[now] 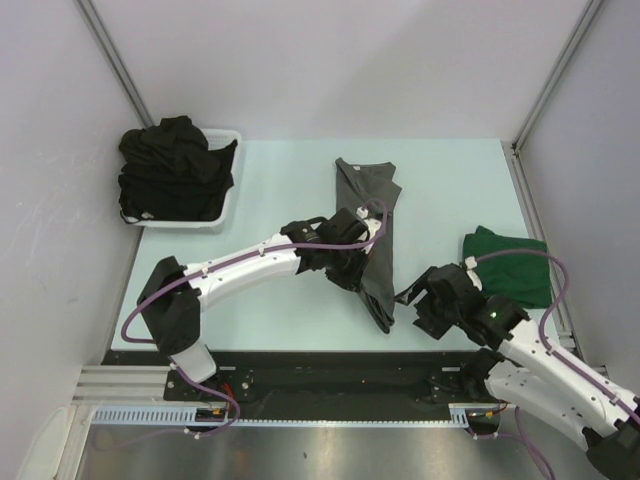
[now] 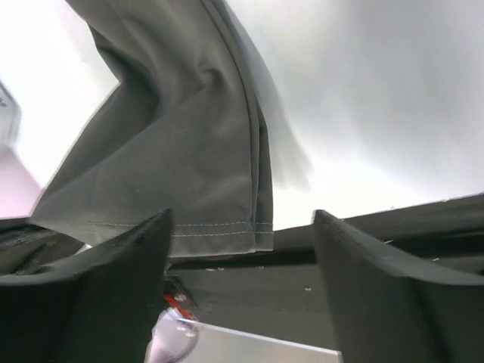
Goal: Fold and stack the t-shirts
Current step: Grab the bottom of the folded rectangular tshirt with both arms
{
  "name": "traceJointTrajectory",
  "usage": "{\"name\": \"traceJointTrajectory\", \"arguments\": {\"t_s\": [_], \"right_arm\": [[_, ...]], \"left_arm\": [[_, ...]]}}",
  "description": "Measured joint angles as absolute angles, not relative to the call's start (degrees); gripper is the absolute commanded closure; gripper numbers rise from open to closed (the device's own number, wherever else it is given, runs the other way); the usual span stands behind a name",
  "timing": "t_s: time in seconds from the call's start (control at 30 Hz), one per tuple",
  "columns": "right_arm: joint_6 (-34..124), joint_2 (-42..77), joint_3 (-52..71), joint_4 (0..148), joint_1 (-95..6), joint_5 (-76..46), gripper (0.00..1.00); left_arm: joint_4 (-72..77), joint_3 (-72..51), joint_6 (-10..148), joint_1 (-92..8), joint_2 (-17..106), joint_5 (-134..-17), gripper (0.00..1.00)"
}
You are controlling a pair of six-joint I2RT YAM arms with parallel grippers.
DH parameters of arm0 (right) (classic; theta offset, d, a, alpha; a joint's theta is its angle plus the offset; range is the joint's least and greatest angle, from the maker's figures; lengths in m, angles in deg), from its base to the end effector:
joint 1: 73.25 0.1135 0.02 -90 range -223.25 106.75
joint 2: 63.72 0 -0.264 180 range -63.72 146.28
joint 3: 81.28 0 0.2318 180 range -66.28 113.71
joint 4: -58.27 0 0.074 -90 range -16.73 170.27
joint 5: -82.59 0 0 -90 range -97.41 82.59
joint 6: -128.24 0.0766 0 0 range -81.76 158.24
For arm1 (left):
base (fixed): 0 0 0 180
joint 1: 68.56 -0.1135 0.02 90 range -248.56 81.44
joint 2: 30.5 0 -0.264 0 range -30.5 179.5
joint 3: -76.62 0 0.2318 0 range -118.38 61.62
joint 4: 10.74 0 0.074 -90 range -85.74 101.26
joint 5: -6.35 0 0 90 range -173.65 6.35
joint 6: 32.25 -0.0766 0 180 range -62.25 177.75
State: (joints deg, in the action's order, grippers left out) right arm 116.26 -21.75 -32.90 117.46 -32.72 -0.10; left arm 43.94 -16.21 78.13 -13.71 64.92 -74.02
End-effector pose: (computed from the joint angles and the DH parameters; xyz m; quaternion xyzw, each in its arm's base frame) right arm 0.1164 0.0867 0.1965 0.3232 0.8891 0.2429 0.2146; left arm 0.1953 -0.2996 0.2401 0.3059 0.9062 -0.2352 0.1732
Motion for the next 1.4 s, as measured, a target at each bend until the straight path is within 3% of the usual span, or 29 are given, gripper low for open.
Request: {"name": "traceJointTrajectory", "arguments": {"t_s": [0.03, 0.4, 1.37, 1.4], "right_arm": [[117.35, -22.97, -33.53, 117.65, -32.7, -0.1, 0.01], [129.02, -28.13, -39.13, 117.48, -28.13, 1.39, 0.0], [151.18, -23.74, -54.58, 85.63, -15.76, 11.79, 0.0], [151.23, -23.54, -54.71, 84.93, -15.45, 11.94, 0.04]], "left_arm": [[44.05, -16.21, 78.09, -13.73, 64.92, -74.0, 1.0], [45.38, -17.8, 76.88, -13.73, 64.92, -73.82, 1.0], [46.85, -18.44, 75.31, -13.78, 64.92, -72.69, 1.0], [46.98, -18.44, 75.22, -13.8, 64.92, -72.67, 1.0]]}}
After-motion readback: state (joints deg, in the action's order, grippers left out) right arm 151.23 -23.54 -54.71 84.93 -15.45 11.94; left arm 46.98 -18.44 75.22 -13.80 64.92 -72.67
